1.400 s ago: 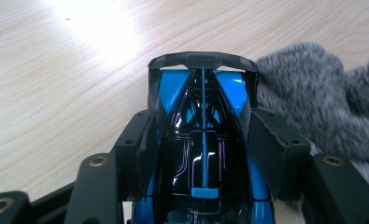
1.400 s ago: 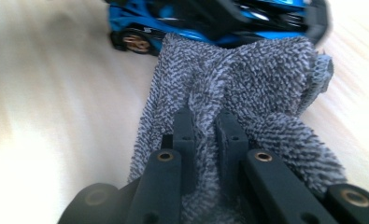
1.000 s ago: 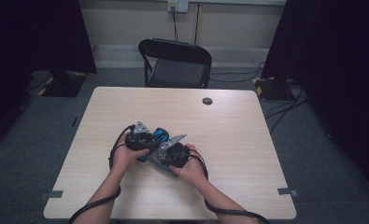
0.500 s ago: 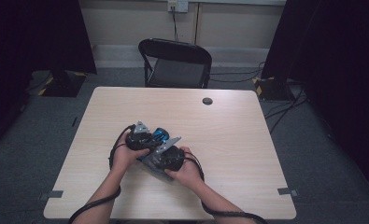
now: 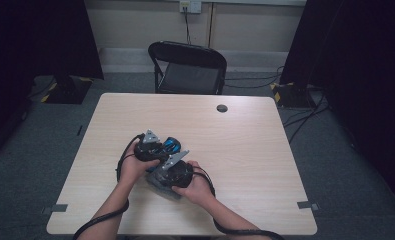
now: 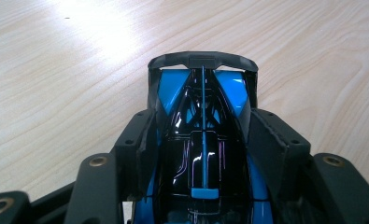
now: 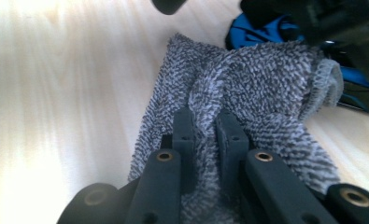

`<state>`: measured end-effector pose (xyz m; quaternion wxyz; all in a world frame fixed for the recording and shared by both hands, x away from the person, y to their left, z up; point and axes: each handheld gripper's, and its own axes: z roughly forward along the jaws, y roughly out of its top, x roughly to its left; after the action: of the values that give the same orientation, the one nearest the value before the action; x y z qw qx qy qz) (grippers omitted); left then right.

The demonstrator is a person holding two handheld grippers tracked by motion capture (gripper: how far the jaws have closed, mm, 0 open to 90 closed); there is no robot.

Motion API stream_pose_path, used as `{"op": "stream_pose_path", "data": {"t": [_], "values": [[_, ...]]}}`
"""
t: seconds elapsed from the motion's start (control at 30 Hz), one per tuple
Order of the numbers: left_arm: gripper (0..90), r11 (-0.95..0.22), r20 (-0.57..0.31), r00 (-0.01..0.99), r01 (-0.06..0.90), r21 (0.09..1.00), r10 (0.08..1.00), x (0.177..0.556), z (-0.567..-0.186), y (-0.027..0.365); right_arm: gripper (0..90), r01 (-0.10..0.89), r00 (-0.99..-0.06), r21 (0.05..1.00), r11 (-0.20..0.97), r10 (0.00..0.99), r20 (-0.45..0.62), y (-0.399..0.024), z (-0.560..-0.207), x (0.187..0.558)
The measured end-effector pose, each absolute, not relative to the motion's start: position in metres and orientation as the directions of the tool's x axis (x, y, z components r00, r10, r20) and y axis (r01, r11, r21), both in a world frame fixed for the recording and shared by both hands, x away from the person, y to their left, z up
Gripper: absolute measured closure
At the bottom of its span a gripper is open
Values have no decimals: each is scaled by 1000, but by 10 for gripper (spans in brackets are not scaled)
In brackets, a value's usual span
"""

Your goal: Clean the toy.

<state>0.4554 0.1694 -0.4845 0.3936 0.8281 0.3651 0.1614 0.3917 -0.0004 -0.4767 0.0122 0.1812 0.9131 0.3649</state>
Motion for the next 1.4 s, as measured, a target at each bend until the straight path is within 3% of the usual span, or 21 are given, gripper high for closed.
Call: {"op": "stream_pose_path", "data": {"t": [0.43, 1.03, 1.4], "values": [[431, -418, -25, 682, 476, 773, 731, 455, -485, 170, 803, 275, -956, 685, 674, 267, 121, -13, -469, 381], [430, -410, -28, 681, 473, 780, 732, 454, -486, 170, 790, 314, -936, 686, 657, 337, 106, -61, -460, 400], [441, -435, -17, 702, 461, 773, 712, 454, -483, 174, 711, 320, -930, 664, 676, 359, 82, -75, -466, 405]]}}
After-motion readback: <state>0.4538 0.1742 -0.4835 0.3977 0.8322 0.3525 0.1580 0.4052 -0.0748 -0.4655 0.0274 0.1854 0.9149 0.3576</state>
